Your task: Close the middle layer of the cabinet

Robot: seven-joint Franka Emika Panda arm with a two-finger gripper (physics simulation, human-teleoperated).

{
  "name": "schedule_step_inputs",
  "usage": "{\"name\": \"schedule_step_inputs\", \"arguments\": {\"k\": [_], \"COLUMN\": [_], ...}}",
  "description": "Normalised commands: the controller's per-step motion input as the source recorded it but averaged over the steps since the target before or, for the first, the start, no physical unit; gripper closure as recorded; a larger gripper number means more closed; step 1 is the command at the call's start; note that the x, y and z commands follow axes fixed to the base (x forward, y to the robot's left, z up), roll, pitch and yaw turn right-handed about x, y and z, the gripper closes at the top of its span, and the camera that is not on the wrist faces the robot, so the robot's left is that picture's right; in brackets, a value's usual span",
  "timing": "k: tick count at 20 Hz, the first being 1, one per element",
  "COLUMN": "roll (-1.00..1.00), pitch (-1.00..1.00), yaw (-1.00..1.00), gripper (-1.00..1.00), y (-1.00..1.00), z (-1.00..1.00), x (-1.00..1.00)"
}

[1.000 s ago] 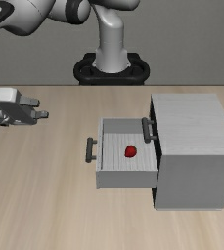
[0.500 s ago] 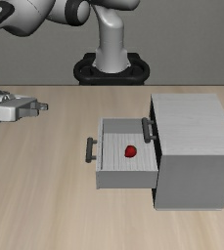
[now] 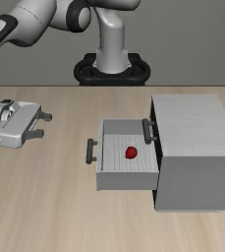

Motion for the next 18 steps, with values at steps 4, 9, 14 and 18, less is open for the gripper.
{"name": "schedule_step_inputs", "arguments": {"k": [4,9,14,18], "roll": [0.00,0.00,0.00,0.00], "pitch": [0.00,0.00,0.00,0.00], "yaw": [0.00,0.00,0.00,0.00], "gripper": [-1.00,-1.00,-1.00,-1.00], "y": [0.00,0.80,1.00,1.00], "z": [-1.00,-0.20,0.00,0.00], "x": [0.00,0.00,0.00,0.00]}}
